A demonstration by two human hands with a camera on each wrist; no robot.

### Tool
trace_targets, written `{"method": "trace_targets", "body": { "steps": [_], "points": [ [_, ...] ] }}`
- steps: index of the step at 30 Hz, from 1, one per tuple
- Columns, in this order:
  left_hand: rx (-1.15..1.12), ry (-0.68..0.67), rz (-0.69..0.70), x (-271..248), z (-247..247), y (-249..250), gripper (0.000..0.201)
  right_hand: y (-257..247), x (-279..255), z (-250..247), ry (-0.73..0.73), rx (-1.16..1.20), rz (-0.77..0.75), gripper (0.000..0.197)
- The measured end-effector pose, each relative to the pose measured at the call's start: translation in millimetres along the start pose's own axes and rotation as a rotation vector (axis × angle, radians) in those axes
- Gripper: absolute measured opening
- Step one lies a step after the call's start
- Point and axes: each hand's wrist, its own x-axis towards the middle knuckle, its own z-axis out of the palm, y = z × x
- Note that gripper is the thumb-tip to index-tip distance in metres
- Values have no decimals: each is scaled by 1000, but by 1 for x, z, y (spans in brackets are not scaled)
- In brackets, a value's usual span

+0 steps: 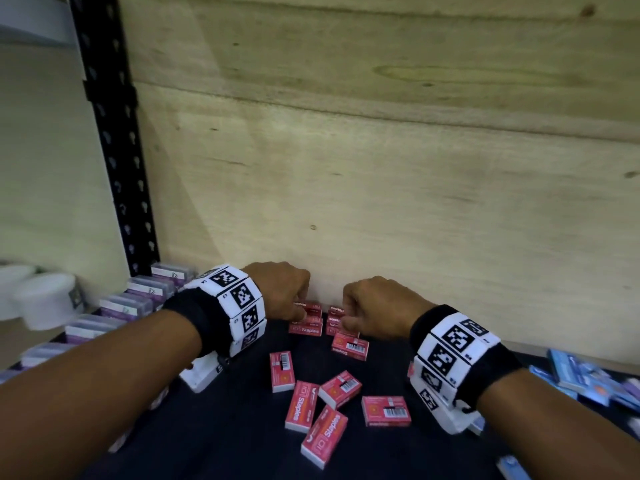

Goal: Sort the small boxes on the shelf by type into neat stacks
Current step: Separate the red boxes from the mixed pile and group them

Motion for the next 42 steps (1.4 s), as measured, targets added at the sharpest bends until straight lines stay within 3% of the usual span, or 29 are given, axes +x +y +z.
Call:
{"method": "trace_targets", "body": {
  "steps": [4, 8, 12, 19, 28, 32, 42],
  "points": [
    [-27, -122, 91, -16, -1, 3, 21, 4, -15, -2, -108, 22, 72, 21],
    [21, -288, 182, -33, -4, 6, 37, 1, -25, 3, -228, -20, 143, 37],
    [75, -375, 179, -42, -3, 8, 50, -5, -30, 5, -218, -44, 179, 46],
    [62, -333, 175, -45, 3, 8, 49, -10, -30, 4, -200, -86, 171, 46],
    [0, -341, 134, -41, 8, 5, 38, 0, -41, -1, -251, 13, 101, 19],
    [-88, -377, 80, -40, 8, 2, 33, -1, -44, -5, -302, 34, 105, 22],
    [-27, -348, -24, -35, 13, 3, 23, -1, -44, -6, -360, 133, 162, 26]
  ]
}}
